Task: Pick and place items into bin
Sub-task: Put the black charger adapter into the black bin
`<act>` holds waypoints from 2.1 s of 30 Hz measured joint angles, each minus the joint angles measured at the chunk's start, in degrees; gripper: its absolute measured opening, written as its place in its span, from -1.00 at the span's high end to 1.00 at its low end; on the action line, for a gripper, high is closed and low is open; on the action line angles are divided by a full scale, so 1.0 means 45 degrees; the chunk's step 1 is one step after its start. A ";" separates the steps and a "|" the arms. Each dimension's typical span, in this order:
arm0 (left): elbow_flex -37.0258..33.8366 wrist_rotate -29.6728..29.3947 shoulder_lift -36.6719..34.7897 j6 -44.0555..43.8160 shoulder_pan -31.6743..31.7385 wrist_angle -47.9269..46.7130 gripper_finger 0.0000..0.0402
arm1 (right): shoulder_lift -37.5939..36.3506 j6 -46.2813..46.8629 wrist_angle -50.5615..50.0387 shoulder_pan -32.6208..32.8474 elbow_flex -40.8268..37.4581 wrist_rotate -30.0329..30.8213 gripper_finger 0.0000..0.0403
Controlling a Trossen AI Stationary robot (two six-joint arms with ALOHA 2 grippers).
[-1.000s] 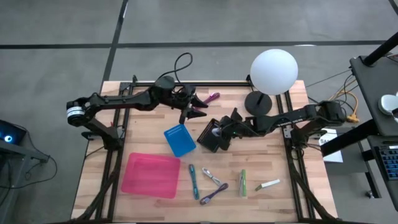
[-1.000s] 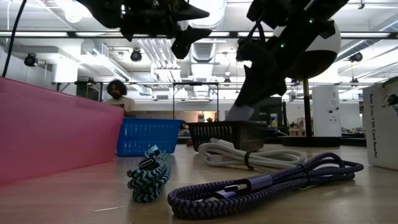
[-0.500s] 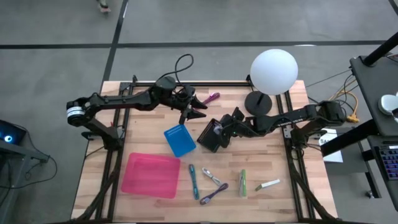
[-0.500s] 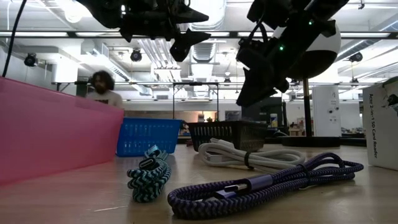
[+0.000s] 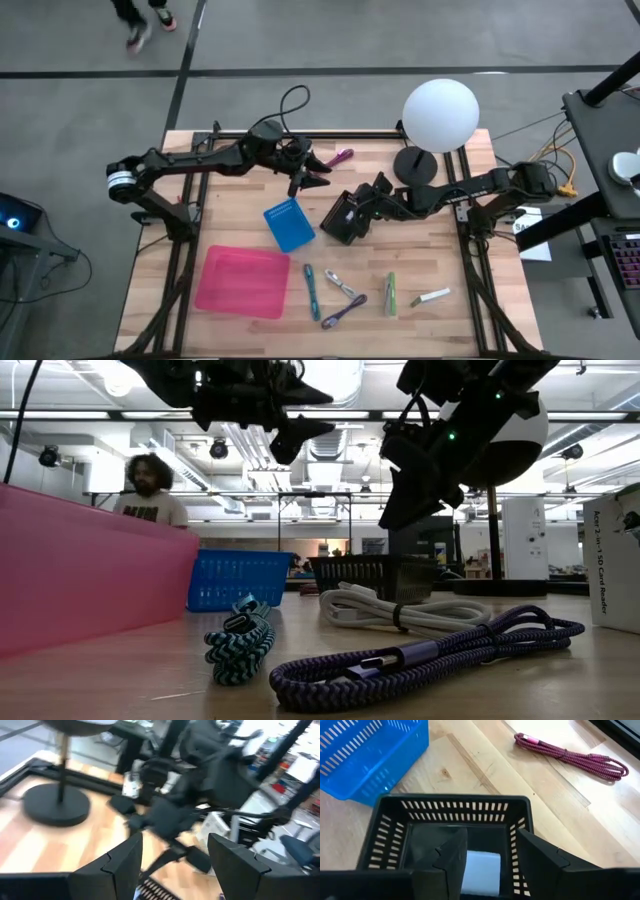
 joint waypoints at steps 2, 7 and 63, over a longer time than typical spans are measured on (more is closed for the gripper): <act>0.0000 -0.0274 0.0000 -0.0011 0.0324 -0.0486 -0.04 | -0.0016 0.0000 0.0018 0.0002 0.0063 -0.0005 0.25; 0.0000 -0.2579 0.0000 0.0072 0.1204 -0.2459 -0.04 | -0.0029 0.0003 0.0021 0.0002 0.0288 -0.0010 0.29; 0.0223 -0.7013 0.3654 0.2694 0.5158 -0.8601 -0.68 | -0.0039 -0.1049 -0.0027 0.0002 0.2329 -0.0010 0.31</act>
